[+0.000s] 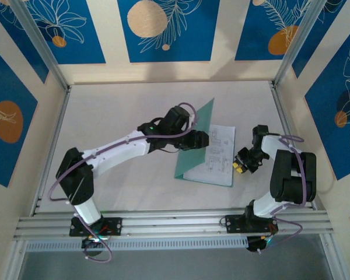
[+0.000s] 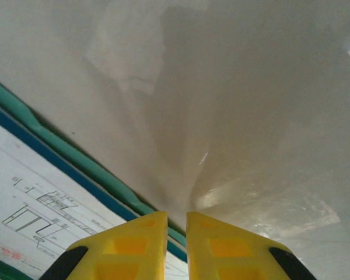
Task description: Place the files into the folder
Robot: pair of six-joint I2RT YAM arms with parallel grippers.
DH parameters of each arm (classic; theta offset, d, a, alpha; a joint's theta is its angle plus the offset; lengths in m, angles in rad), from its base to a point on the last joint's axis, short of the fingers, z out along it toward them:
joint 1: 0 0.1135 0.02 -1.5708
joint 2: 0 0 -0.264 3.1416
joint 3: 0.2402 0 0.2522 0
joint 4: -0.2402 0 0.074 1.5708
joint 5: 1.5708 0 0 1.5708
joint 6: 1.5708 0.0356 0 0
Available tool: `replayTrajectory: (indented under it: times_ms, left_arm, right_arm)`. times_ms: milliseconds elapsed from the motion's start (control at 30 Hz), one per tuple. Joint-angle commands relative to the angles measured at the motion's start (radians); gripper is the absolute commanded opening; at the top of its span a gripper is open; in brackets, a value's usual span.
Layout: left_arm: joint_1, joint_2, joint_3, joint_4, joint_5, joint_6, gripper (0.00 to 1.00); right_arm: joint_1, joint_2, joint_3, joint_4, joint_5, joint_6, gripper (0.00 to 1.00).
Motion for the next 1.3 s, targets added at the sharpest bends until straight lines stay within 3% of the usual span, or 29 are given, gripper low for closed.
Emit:
replayTrajectory:
  times_ms: [0,167,367,400,433,467,533,567,800,1000,1100,1200,1267]
  left_arm:
    - [-0.040,0.064,0.067,0.035,0.026,0.000,0.53]
    - [-0.070,0.170,0.135,0.082,0.077,-0.017,0.57]
    - [-0.075,0.258,0.170,0.173,0.132,-0.073,0.65]
    - [-0.074,0.260,0.175,0.177,0.132,-0.074,0.83]
    - [-0.073,0.259,0.174,0.181,0.133,-0.076,0.89]
    - [-0.070,0.255,0.173,0.182,0.132,-0.081,1.00]
    - [-0.058,0.235,0.157,0.183,0.118,-0.088,1.00]
    - [-0.048,0.217,0.142,0.189,0.111,-0.092,1.00]
    - [0.046,0.080,0.026,0.215,0.082,-0.095,1.00]
    - [0.135,-0.071,-0.101,0.162,0.017,-0.039,1.00]
    - [0.180,-0.193,-0.187,0.105,-0.081,0.015,1.00]
    - [0.204,-0.291,-0.245,0.029,-0.179,0.075,1.00]
    - [0.209,-0.342,-0.274,-0.034,-0.245,0.109,1.00]
  right_arm:
    - [-0.006,-0.036,0.012,-0.035,0.000,-0.014,0.18]
    - [-0.003,-0.166,0.066,-0.138,0.116,0.029,0.21]
    - [0.003,-0.346,0.194,-0.301,0.314,0.096,0.38]
    - [0.008,-0.350,0.229,-0.326,0.334,0.095,0.42]
    - [0.012,-0.353,0.255,-0.337,0.339,0.090,0.46]
    - [0.014,-0.357,0.279,-0.334,0.330,0.079,0.52]
    - [0.021,-0.366,0.318,-0.316,0.301,0.049,0.94]
    - [0.028,-0.377,0.331,-0.293,0.281,0.034,0.99]
    - [0.065,-0.451,0.326,-0.122,0.156,-0.052,0.99]
    - [0.153,-0.514,0.335,-0.070,0.329,-0.155,0.99]
    - [0.158,-0.597,0.162,0.211,0.359,-0.248,0.99]
    - [0.222,-0.681,-0.145,0.662,0.498,-0.443,0.99]
    - [0.237,-0.686,-0.285,0.863,0.518,-0.520,0.99]
